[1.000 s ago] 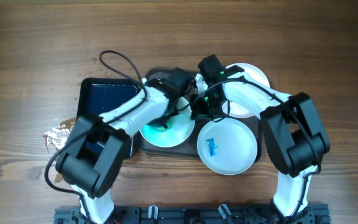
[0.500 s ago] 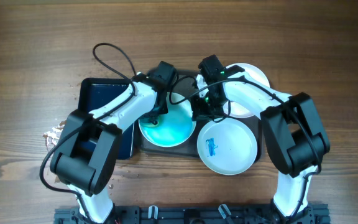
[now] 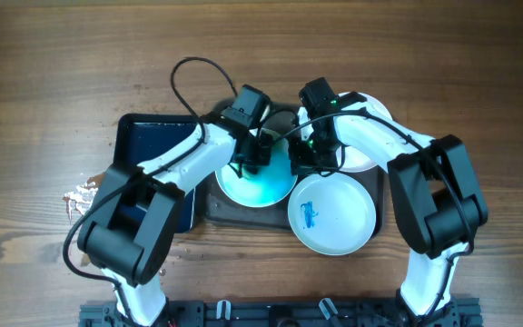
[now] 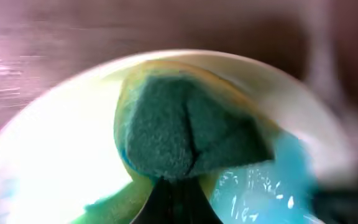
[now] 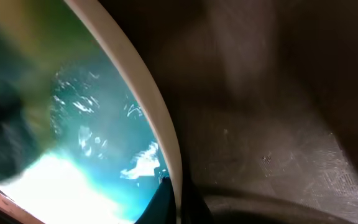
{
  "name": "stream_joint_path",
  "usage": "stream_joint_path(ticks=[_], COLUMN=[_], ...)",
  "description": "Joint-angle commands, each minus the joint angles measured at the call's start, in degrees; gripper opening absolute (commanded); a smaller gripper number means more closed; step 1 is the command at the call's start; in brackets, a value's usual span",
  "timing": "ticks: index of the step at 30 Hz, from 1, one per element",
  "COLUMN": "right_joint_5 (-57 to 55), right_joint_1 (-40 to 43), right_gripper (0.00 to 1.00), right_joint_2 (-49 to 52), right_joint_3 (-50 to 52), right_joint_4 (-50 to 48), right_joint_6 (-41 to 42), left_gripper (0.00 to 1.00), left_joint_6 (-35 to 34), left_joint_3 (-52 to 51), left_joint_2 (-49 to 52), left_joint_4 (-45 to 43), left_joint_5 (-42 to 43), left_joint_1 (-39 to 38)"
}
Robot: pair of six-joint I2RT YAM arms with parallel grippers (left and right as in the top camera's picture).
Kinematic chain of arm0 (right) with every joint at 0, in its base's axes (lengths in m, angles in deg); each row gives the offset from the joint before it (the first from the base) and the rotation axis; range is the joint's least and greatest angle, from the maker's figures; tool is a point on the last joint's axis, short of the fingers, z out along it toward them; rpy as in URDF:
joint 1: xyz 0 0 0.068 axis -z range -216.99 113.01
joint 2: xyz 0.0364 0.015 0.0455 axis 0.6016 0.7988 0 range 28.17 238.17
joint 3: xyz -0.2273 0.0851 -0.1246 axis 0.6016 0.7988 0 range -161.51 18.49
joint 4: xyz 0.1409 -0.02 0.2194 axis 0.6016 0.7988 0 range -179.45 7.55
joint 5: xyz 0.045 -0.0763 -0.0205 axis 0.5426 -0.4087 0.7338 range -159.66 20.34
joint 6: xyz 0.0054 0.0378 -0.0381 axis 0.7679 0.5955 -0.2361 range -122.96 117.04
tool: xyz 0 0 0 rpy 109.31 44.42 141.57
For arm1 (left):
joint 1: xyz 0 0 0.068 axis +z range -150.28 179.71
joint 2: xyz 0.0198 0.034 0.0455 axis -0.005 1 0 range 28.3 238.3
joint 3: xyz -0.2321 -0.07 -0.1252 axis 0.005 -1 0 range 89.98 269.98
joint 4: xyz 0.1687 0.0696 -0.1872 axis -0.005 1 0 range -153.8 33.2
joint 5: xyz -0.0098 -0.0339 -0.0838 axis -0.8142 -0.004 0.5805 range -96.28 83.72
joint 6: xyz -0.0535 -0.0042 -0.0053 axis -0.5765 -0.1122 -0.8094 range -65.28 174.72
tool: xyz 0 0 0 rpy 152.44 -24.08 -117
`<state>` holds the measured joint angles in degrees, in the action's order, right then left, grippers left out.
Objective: Clean dirty plates on tray and stack at the side
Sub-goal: 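Scrub the blue stain on the held plate with the sponge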
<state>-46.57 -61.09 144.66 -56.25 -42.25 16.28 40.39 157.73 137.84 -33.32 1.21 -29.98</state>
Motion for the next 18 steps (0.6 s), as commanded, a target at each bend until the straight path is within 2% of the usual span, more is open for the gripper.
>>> stream_joint_path(ticks=[1, 2, 4, 5, 8, 10, 13, 16, 18], right_joint_5=[-1.0, -1.0, -1.0, -1.0, -1.0, -1.0, -1.0, -1.0, -1.0], right_joint_1=[-1.1, -1.1, -1.1, -1.1, -1.1, -1.1, -1.1, -1.1, -1.1], right_gripper=[0.05, 0.04, 0.04, 0.05, 0.05, 0.04, 0.04, 0.04, 0.05], right_joint_2=[1.0, 1.0, 1.0, 1.0, 1.0, 1.0, 1.0, 1.0, 1.0], right_joint_3=[0.2, 0.2, 0.2, 0.2, 0.2, 0.2, 0.2, 0.2, 0.2], right_joint_4=[-1.7, -1.7, -1.6, -1.6, -1.5, -1.5, -1.4, -1.4, -1.4], right_joint_6=[-1.2, -1.2, -1.2, -1.2, -1.2, -1.2, -1.2, -1.2, -1.2], left_gripper=[0.04, 0.04, 0.04, 0.04, 0.04, 0.04, 0.04, 0.04, 0.04], left_joint_6=[4.7, 3.9, -1.3, -1.5, 4.4, 4.3, -2.0, -4.8, -9.1], left_joint_3=[-0.7, -0.7, -0.7, -0.7, -0.7, -0.7, -0.7, -0.7, -0.7], left_joint_2=[3.6, 3.6, 3.6, 3.6, 3.6, 3.6, 3.6, 3.6, 3.6], left_joint_4=[1.1, 1.5, 2.4, 2.5, 1.1, -0.2, 0.0, 1.9, 4.1], left_joint_5=[18.6, 17.1, 7.7, 5.5, 3.8, 0.6, -7.8, -12.3, -19.2], left_joint_1=[-3.0, -3.0, -2.3, -1.8, 1.1, 3.2, 6.5, 9.2, 10.1])
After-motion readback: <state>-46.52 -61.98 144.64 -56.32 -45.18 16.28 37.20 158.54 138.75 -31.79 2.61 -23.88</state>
